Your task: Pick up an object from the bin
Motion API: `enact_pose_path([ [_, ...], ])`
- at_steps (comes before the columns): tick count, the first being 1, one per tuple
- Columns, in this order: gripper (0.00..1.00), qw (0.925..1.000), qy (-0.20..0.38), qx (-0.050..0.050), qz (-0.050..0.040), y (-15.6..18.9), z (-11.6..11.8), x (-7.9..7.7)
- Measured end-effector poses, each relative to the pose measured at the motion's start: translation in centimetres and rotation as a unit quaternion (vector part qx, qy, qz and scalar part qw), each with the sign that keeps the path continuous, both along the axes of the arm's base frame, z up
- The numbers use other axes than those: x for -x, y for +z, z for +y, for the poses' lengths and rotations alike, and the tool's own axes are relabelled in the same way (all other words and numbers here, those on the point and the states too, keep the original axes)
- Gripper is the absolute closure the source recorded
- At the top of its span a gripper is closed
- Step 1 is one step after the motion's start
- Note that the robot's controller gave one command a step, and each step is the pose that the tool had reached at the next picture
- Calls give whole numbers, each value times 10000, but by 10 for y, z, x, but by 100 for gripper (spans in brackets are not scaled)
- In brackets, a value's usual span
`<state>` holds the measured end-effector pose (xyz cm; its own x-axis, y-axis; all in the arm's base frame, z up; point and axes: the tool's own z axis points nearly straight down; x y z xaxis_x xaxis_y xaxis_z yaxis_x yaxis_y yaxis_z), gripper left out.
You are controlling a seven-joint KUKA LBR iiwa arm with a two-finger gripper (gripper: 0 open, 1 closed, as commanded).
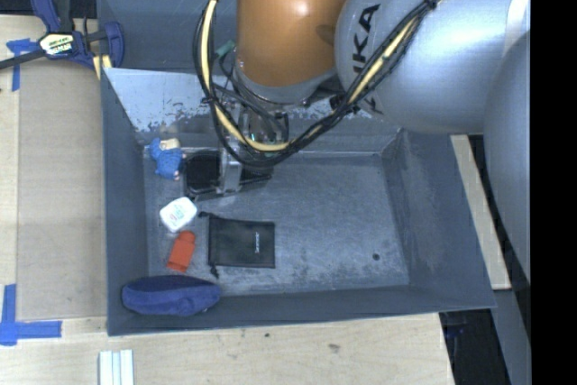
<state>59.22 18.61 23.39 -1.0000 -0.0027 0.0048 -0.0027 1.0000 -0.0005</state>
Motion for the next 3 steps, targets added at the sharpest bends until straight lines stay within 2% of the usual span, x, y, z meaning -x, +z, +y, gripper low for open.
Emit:
enact_pose_path([
  [1,0,9948,-1014,11,-3,-95,-17,-2],
  [2,0,9826,-1857,-28,-94,-156,-45,-14],
  [3,100,9823,-1868,-31,-143,-152,-47,-17],
])
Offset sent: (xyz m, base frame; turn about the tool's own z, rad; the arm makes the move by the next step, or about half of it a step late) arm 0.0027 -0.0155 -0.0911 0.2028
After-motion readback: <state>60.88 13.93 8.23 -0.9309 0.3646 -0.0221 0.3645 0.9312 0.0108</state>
